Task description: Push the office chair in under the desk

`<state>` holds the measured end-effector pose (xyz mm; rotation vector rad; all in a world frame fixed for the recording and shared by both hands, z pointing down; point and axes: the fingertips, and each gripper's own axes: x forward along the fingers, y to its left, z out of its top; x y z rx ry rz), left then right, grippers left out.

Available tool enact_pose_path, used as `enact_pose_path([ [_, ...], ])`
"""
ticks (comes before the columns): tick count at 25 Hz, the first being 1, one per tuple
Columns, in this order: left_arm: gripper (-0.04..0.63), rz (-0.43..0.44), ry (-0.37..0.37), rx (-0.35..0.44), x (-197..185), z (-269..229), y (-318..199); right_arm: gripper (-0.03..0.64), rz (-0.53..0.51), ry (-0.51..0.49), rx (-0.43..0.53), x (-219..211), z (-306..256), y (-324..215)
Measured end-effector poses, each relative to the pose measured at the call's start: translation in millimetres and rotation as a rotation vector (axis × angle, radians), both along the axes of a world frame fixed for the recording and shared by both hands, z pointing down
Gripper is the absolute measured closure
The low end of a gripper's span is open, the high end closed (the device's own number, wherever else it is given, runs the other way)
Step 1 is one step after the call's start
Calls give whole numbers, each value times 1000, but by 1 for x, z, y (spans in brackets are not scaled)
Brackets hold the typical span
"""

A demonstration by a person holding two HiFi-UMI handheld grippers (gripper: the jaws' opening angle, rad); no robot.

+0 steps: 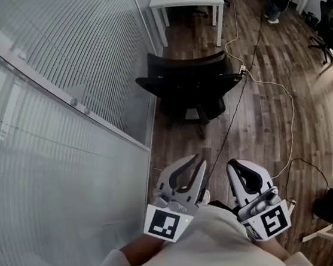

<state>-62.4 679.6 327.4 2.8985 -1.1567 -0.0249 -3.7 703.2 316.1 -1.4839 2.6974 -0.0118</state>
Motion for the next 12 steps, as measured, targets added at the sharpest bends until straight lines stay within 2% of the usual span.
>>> enact_pose_path([
  [12,529,-31,-7,6,18,10,-3,584,-28,9,-22,17,15,-5],
])
